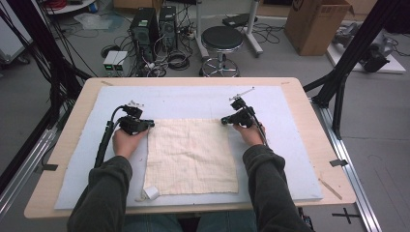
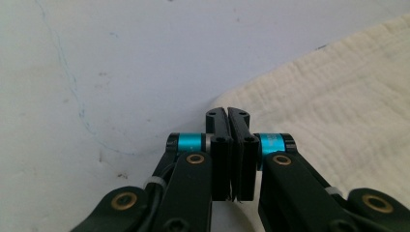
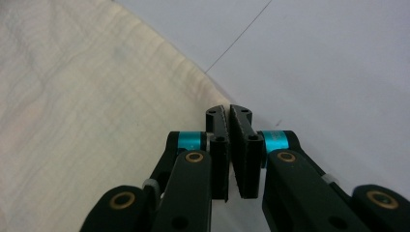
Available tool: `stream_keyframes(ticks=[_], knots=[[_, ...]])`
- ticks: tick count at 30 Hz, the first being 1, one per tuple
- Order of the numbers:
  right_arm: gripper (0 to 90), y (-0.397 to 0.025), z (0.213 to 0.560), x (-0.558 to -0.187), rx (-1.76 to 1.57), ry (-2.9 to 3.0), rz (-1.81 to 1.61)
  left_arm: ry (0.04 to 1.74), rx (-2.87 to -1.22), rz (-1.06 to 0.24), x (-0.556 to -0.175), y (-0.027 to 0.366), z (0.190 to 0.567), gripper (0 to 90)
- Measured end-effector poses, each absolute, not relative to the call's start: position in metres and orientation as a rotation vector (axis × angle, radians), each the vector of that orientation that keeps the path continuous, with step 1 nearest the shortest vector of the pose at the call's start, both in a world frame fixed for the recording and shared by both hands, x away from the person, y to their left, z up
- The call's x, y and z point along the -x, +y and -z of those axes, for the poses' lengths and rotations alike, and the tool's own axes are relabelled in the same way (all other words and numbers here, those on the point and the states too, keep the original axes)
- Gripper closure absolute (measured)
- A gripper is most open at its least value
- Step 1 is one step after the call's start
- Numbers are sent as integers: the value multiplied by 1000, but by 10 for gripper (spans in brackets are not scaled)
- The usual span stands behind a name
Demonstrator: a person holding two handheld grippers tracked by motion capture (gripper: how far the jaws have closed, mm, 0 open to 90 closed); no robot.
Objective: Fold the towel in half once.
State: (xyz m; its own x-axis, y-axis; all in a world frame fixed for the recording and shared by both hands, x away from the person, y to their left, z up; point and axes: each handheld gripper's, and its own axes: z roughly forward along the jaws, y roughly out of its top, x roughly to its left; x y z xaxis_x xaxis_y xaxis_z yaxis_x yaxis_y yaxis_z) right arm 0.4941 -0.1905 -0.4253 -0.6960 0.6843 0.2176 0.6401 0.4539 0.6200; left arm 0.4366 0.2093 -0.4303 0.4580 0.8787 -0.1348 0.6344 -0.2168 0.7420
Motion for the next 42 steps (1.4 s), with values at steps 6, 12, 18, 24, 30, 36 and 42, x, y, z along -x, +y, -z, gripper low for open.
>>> stream_keyframes(ticks=[6, 12, 18, 24, 30, 36, 42], knots=[[864, -200, 404, -493, -1181, 2557, -1172, 1230, -1907, -429, -438, 211, 417, 879], [864, -204, 377, -495, -1129, 2495, -1234, 1195, -1841, -467, -440, 214, 390, 878], [864, -208, 362, -491, -1105, 2453, -1310, 1164, -1789, -480, -435, 220, 374, 878], [863, -205, 365, -483, -1083, 2476, -1308, 1128, -1849, -484, -424, 220, 376, 878], [863, -206, 369, -477, -1077, 2510, -1303, 1098, -1842, -482, -410, 220, 382, 878], [863, -213, 362, -463, -1034, 2503, -1377, 1059, -1825, -484, -395, 224, 380, 878], [863, -218, 362, -445, -983, 2524, -1397, 990, -1853, -468, -375, 225, 382, 877]])
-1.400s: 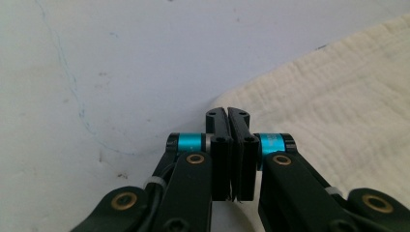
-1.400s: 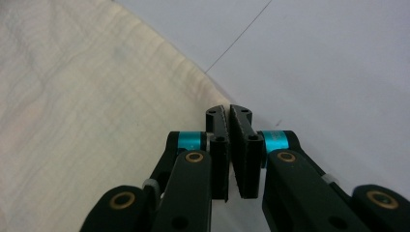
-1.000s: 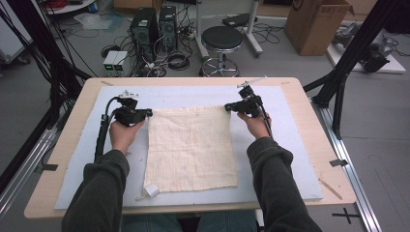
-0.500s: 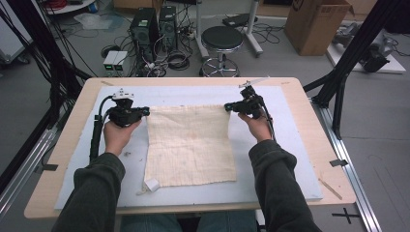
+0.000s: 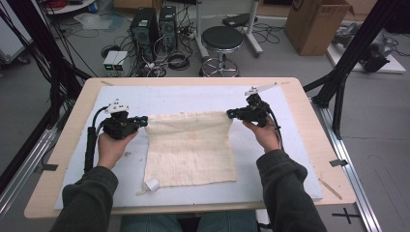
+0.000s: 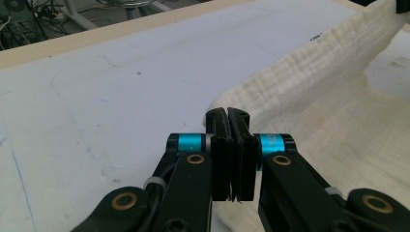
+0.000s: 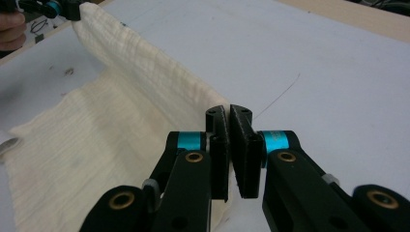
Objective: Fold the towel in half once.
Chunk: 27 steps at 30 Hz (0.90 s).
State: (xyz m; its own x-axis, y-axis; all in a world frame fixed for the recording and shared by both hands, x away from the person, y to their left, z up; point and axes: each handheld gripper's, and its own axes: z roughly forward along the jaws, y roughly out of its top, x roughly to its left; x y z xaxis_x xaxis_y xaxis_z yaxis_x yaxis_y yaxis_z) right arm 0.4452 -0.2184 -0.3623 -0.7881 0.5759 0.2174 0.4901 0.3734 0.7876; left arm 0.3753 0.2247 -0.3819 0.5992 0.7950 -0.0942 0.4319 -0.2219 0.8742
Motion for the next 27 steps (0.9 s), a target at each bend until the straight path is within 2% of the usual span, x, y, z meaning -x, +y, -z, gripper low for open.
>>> stream_keyframes(ticks=[27], knots=[[861, -225, 383, -384, -846, 2613, -1442, 880, -1910, -457, -315, 230, 398, 878]])
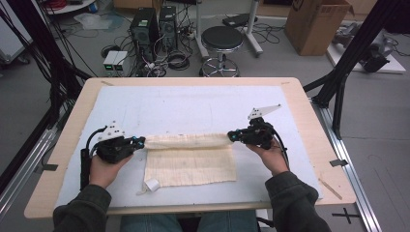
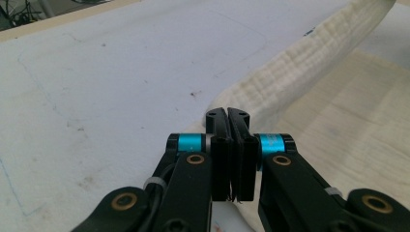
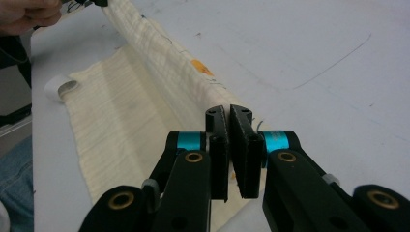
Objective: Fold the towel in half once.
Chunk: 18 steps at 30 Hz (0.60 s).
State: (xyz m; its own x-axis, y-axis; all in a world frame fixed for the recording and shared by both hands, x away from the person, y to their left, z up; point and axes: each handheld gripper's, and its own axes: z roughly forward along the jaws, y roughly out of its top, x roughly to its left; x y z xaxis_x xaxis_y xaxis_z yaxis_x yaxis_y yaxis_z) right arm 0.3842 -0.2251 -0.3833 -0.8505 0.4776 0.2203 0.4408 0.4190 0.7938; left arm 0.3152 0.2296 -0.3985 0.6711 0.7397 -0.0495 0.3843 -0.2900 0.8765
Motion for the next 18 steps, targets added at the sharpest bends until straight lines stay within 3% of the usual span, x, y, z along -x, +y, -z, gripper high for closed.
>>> stream_keyframes(ticks=[18], knots=[[861, -228, 402, -354, -813, 2660, -1419, 823, -1945, -417, -278, 230, 416, 875]])
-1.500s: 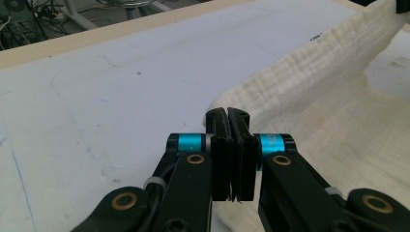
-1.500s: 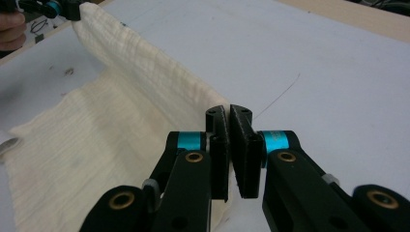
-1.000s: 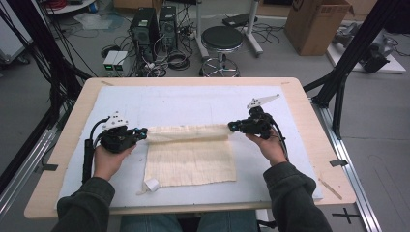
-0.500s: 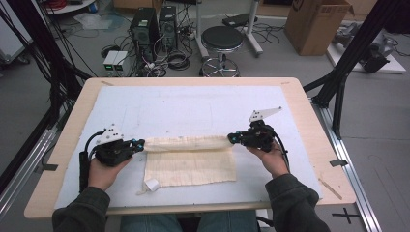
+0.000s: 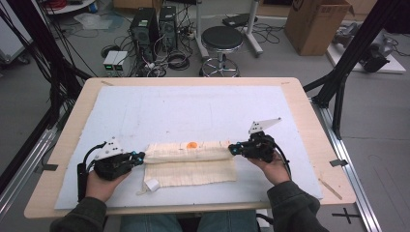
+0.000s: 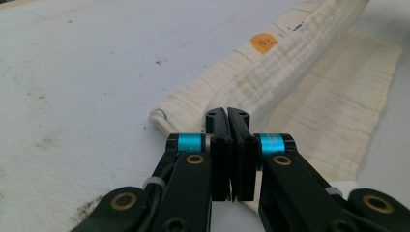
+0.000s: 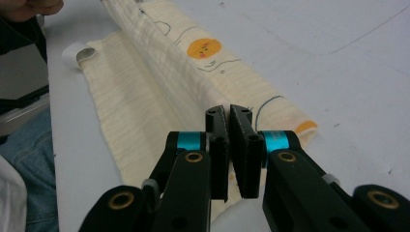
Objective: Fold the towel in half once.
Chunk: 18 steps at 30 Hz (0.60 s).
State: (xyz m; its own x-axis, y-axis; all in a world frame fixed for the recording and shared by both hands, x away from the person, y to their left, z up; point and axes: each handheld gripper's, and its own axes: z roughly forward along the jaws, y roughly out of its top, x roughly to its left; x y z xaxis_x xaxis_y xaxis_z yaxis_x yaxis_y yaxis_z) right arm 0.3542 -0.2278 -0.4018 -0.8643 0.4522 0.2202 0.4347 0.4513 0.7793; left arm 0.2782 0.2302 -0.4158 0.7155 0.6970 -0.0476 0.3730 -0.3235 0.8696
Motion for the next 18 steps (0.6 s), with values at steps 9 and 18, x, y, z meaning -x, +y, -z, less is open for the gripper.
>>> stream_keyframes(ticks=[9, 18], knots=[[851, -230, 410, -340, -797, 2685, -1413, 788, -1977, -381, -262, 230, 422, 870], [729, -239, 407, -326, -771, 2655, -1520, 751, -1931, -329, -259, 233, 419, 696]])
